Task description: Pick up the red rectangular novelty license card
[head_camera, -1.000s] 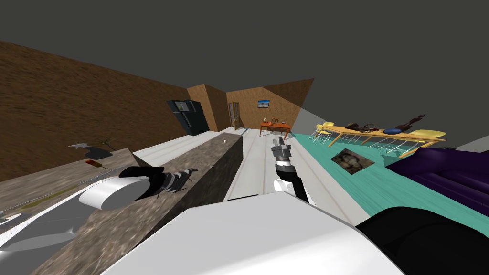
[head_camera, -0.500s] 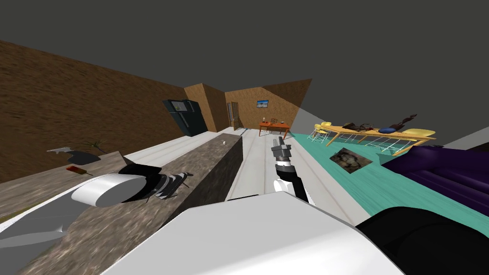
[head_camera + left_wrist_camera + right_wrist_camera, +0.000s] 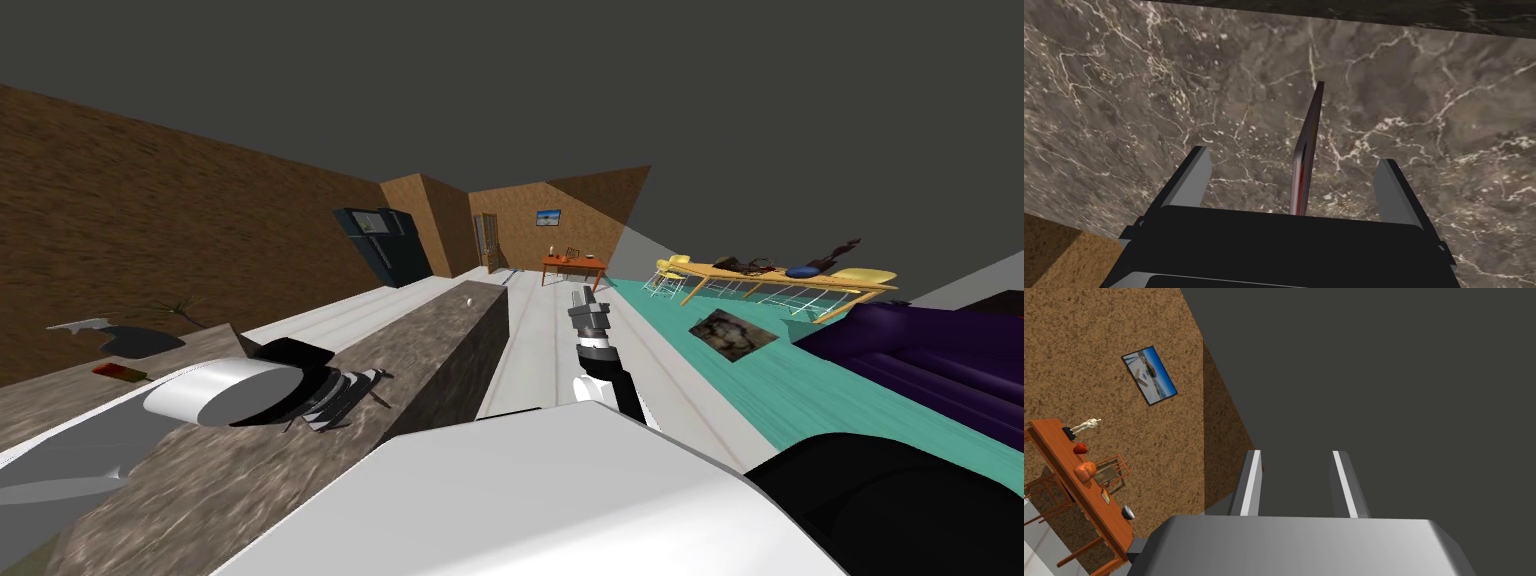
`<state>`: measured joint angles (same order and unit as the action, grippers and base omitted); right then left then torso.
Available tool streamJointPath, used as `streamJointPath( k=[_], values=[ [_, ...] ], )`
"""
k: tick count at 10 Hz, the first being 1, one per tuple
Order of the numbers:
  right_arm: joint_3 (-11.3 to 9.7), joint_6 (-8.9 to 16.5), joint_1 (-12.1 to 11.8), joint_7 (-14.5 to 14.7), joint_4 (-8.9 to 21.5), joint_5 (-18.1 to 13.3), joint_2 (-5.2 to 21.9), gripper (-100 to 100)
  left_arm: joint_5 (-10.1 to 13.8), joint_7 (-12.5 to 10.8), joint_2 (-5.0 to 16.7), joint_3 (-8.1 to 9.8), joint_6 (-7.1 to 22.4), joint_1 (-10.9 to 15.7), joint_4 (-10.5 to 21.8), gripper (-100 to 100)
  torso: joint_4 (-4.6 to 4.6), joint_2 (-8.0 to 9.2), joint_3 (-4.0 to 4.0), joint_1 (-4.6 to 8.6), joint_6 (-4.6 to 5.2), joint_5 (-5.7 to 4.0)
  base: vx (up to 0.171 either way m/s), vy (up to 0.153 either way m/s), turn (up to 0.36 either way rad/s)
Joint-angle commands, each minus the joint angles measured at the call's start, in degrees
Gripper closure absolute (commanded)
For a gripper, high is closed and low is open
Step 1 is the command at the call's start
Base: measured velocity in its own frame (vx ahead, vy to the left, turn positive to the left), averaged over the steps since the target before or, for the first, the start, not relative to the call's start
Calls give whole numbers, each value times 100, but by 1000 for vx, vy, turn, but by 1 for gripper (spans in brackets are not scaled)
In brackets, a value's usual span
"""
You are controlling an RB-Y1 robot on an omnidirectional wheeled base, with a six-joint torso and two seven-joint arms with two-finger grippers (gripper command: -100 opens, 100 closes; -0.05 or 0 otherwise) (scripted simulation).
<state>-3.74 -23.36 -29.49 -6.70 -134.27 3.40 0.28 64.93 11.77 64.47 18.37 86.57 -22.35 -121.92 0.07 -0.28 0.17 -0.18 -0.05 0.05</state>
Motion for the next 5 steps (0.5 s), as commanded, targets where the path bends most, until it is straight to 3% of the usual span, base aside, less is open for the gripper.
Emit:
streamJointPath(
  k=[1,5],
  values=[
    [0,0,0,0,0,0,0,0,73,16,149,35,286,15,83,-100,0,0,0,0,0,0,86,74,-46],
    [0,0,0,0,0,0,0,0,163,42,434,70,783,33,258,-100,1,-5,3,-7,0,2,86,69,-32]
  ],
)
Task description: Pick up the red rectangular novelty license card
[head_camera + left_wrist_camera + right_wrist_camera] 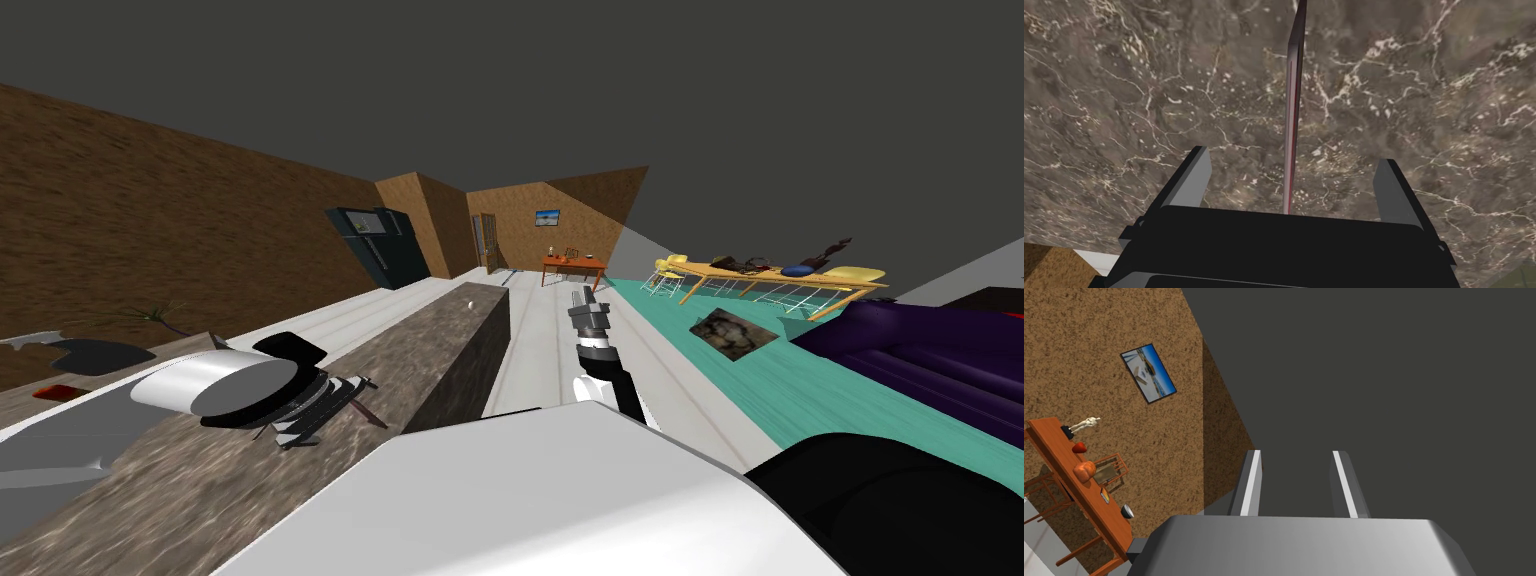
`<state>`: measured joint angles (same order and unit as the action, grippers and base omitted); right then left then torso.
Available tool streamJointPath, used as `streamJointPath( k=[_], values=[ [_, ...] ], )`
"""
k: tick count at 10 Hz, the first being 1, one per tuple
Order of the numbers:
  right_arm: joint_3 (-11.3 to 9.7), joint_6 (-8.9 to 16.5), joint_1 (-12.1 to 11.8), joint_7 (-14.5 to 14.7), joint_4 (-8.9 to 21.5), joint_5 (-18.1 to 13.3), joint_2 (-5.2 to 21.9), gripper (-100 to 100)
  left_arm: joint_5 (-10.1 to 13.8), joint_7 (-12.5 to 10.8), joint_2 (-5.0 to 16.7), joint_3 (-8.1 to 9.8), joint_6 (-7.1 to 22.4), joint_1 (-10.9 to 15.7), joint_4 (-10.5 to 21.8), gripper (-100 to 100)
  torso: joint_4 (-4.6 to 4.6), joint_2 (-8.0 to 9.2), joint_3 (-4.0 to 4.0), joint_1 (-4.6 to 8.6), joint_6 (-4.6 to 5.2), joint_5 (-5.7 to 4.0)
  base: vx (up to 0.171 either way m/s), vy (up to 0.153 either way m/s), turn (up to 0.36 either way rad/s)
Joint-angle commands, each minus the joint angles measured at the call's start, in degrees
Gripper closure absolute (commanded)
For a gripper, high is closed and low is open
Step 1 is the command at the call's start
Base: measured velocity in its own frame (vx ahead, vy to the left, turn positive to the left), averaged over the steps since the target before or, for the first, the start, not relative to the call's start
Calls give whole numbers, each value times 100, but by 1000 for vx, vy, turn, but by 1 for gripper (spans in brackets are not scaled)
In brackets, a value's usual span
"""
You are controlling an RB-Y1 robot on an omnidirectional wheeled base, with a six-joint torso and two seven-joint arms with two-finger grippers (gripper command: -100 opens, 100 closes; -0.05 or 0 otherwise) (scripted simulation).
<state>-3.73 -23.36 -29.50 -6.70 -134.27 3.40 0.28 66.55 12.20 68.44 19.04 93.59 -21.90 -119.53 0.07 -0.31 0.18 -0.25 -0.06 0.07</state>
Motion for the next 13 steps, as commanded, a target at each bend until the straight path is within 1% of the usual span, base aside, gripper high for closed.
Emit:
streamJointPath(
  k=[1,2,3,5,6,7,11,12,13],
  values=[
    [0,0,0,0,0,0,0,0,0,0,0,0,0,0,0,-100,0,0,0,0,0,0,21,17,-8],
    [0,0,1,0,0,0,-1,0,1,-5,8,0,28,2,3,0,-3,18,-10,16,-1,-2,0,0,0],
    [-1,0,1,0,0,0,-1,0,-166,60,-100,-138,-122,-8,149,-100,-7,29,-17,24,-1,-5,-11,-2,-80],
    [-1,0,1,0,0,0,-1,0,-334,125,-207,-276,-269,-18,294,-100,-9,40,-23,26,0,-5,-25,-3,-77],
    [-1,0,1,0,0,0,-1,0,-252,128,-153,-211,-207,-3,287,-100,-10,43,-25,27,-1,-5,-11,-3,-8],
    [-1,0,1,0,0,0,-1,0,-260,147,-158,-216,-227,-5,302,100,-10,40,-24,28,-2,-6,0,0,0],
    [-1,0,1,0,0,0,-1,0,-263,140,-153,-218,-209,-13,308,100,-13,35,-23,23,6,0,-1,0,3],
    [-1,0,1,0,0,0,-1,0,-264,141,-152,-218,-210,-13,307,0,-13,35,-23,22,5,0,0,0,0],
    [-1,0,1,0,0,0,-1,0,-166,60,-100,-138,-122,-8,149,100,-13,35,-23,22,5,1,12,7,82]
  ],
)
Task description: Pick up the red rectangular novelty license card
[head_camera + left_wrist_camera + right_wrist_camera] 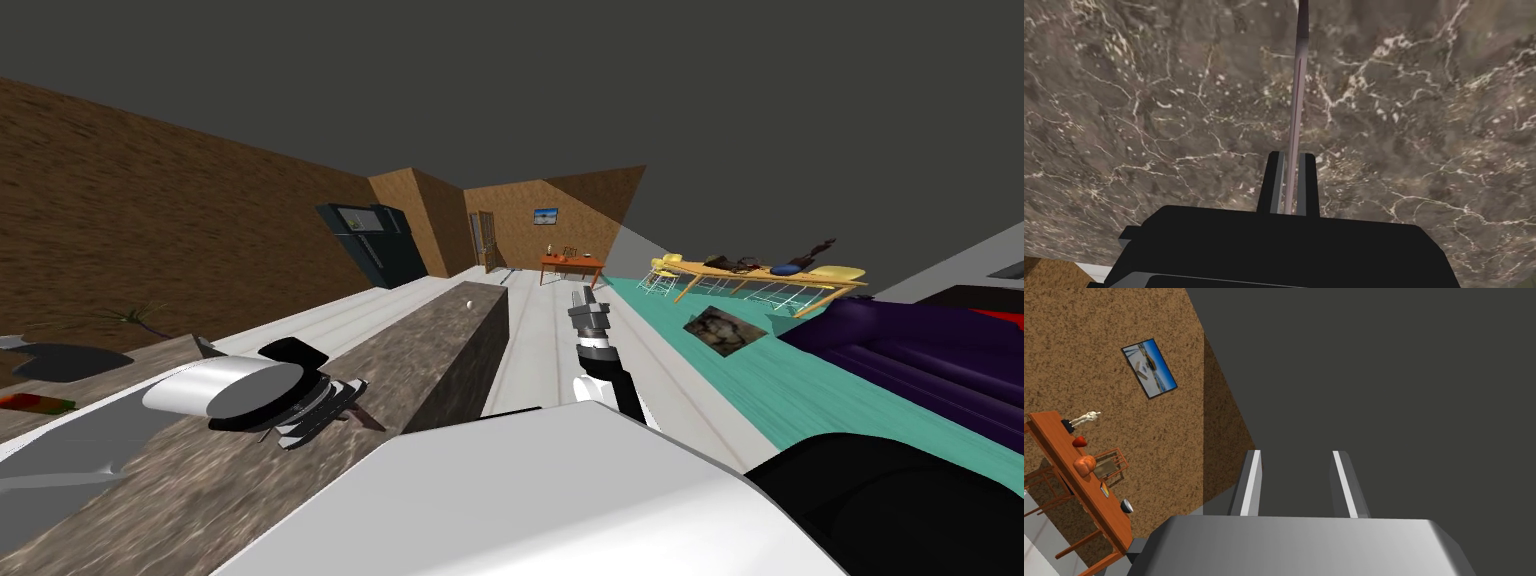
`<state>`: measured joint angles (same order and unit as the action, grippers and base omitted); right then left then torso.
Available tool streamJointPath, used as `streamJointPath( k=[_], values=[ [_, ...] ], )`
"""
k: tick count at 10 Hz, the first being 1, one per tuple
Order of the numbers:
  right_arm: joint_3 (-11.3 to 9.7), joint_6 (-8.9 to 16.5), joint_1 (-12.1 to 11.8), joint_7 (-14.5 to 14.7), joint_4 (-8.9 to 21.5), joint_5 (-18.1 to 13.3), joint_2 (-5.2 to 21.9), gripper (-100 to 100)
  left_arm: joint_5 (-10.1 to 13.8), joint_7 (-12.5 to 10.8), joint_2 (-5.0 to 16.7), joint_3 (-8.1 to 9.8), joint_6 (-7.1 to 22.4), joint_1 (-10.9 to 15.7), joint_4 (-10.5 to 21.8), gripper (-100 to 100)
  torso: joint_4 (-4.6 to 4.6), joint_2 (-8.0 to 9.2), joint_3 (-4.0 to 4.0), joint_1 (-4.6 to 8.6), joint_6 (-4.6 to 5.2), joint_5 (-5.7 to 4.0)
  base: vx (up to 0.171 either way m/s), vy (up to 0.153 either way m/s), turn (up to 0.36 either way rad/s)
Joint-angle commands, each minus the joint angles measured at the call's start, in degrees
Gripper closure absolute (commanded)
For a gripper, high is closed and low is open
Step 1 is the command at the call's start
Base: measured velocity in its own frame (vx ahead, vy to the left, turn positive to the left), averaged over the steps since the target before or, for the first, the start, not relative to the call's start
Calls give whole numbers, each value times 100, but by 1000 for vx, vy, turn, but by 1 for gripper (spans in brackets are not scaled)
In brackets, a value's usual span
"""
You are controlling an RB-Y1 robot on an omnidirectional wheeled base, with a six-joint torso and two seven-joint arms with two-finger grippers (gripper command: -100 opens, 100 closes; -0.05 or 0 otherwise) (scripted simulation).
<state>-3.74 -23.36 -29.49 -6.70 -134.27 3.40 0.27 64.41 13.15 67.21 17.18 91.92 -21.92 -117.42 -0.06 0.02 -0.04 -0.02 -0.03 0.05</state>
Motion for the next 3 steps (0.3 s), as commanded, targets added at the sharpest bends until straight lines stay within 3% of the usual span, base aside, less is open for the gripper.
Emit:
streamJointPath(
  k=[1,2,3],
  values=[
    [0,0,0,0,0,0,0,0,182,-86,109,157,162,2,-179,100,0,0,0,0,0,0,30,4,97],
    [0,0,0,0,0,0,0,0,104,-47,57,103,81,-22,-122,100,1,-4,2,2,-1,-2,15,0,18],
    [0,0,1,0,0,0,0,0,117,-54,65,119,102,-24,-137,0,2,-3,3,1,1,2,0,0,0]
  ],
)
